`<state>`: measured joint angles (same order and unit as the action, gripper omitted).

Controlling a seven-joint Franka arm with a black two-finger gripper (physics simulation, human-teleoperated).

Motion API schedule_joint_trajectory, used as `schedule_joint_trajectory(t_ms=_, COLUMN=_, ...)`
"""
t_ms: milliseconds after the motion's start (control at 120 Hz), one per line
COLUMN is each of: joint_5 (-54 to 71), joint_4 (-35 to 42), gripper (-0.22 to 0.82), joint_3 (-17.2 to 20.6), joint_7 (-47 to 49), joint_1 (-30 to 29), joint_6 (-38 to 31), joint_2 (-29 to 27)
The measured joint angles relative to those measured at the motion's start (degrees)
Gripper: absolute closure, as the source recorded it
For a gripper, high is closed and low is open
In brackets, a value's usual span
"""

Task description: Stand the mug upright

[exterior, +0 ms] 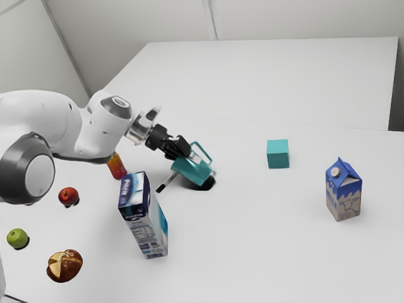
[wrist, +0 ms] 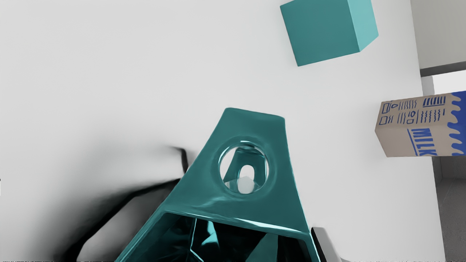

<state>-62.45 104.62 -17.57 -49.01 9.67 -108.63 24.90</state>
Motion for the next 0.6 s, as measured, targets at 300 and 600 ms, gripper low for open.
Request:
schedule_joint_trajectory(t_ms=300, joint_5=7.3, joint_4=-0.8, gripper=0.77, joint_3=0.3, joint_7=0.9, joint_1=0.3, joint_6=-1.2, joint_2=-2.3)
schedule_joint_trajectory(t_ms=600, joint_5=21.2, joint_4=-0.3, gripper=0.78, joint_3=0.0, joint_7=5.0, joint_1=5.3, joint_6=-7.9, joint_2=-6.2)
